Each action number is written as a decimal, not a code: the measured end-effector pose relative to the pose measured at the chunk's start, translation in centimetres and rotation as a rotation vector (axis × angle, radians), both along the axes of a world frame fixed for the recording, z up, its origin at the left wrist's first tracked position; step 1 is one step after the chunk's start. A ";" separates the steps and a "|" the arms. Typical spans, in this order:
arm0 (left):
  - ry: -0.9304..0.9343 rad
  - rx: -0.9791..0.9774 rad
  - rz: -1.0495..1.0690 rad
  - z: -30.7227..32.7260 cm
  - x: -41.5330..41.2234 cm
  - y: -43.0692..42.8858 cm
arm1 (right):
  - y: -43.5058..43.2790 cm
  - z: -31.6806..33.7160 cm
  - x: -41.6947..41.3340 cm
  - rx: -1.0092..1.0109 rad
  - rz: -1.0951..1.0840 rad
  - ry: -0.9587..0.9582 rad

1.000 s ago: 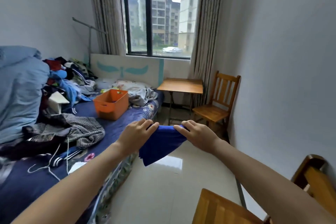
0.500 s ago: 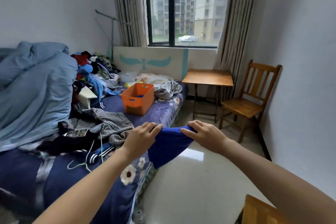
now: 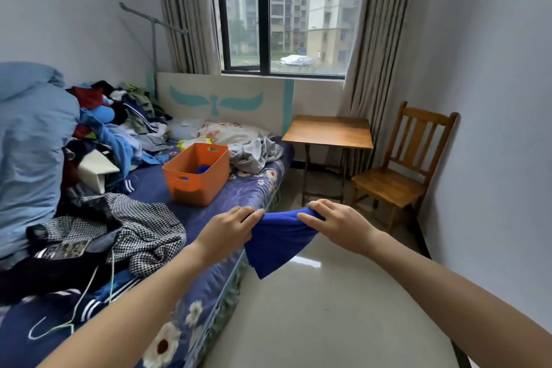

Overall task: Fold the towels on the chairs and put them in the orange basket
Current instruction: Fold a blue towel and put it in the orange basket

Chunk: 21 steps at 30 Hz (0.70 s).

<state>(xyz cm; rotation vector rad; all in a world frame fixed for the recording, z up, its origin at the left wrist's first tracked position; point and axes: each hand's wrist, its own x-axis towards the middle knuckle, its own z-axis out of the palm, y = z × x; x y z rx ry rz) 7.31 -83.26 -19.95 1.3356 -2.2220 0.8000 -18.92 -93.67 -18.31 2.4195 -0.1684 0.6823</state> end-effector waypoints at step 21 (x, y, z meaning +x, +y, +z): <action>0.227 -0.006 0.152 -3.1 13.1 -24.6 | -29.1 -1.1 15.2 0.034 0.134 0.030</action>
